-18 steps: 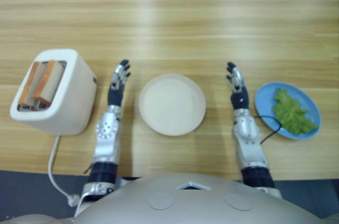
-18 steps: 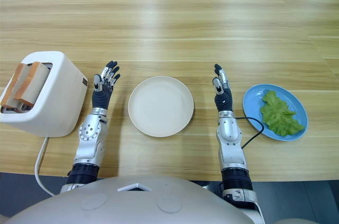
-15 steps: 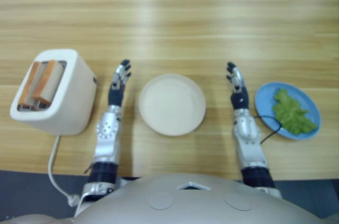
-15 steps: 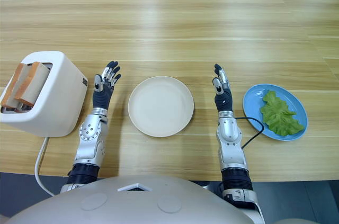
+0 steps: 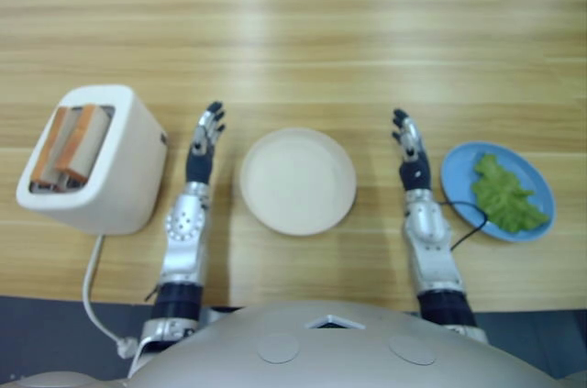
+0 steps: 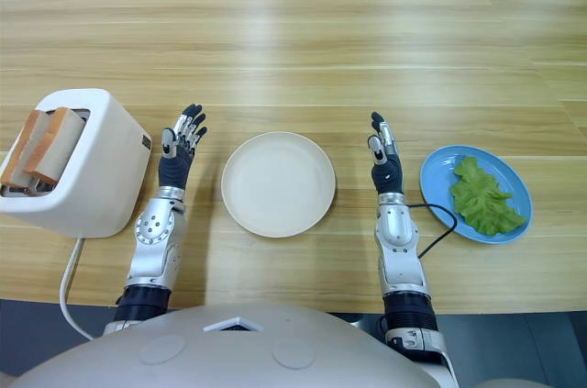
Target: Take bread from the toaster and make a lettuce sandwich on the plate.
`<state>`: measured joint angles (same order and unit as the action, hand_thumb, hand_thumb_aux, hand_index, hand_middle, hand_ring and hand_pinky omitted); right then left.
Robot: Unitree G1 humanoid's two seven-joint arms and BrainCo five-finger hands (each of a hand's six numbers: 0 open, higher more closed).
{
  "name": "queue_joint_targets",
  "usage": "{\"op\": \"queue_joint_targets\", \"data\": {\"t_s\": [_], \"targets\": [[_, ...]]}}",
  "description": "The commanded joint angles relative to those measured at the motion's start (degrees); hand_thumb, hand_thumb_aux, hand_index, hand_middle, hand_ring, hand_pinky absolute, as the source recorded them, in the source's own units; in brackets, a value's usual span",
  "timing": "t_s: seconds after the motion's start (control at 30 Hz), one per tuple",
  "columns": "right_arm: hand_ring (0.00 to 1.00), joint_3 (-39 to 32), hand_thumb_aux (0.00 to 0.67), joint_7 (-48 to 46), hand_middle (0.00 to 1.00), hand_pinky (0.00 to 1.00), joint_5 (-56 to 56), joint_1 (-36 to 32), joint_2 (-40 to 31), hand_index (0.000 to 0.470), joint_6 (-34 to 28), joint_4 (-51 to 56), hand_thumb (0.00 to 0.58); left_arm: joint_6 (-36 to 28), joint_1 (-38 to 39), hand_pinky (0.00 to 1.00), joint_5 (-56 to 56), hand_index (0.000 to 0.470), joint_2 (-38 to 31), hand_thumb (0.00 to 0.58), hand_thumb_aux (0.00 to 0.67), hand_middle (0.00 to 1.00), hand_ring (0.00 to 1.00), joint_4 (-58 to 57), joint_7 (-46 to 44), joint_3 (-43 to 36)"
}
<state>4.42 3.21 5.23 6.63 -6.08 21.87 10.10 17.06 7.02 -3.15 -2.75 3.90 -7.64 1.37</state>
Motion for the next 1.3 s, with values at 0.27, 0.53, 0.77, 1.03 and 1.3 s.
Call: {"op": "queue_joint_targets", "data": {"t_s": [0.27,0.53,0.77,1.03,1.3], "targets": [[0.0,-0.9,0.0,2.0,0.0,0.0,1.3,2.1,2.1,0.0,-0.3,0.2,0.0,-38.4,-6.4,0.0,-17.8,0.0,-42.0,0.0,0.0,0.0,0.0,38.8,-15.6,40.9],[0.0,-1.0,0.0,3.5,0.0,0.0,2.0,4.0,2.9,0.0,0.1,-0.7,0.0,-26.5,13.2,0.0,9.9,0.0,-54.2,0.0,0.0,0.0,0.0,13.4,-20.3,45.3],[0.0,-0.6,0.0,4.8,0.0,0.0,1.9,6.1,2.8,0.0,0.1,-2.2,0.0,-19.5,16.2,0.0,27.0,0.0,-59.2,0.0,0.0,0.0,0.0,-5.4,-12.2,32.4],[0.0,-0.2,0.0,5.1,0.0,0.0,1.6,7.2,2.3,0.0,-0.3,-2.7,0.0,-19.7,16.1,0.0,25.5,0.0,-57.5,0.0,0.0,0.0,0.0,-5.3,-17.0,28.6],[0.0,0.1,0.0,4.8,0.0,0.0,1.8,7.1,2.2,0.0,-0.8,-3.1,0.0,-20.3,16.9,0.0,25.6,0.0,-57.3,0.0,0.0,0.0,0.0,-4.1,-18.9,29.0]]}}
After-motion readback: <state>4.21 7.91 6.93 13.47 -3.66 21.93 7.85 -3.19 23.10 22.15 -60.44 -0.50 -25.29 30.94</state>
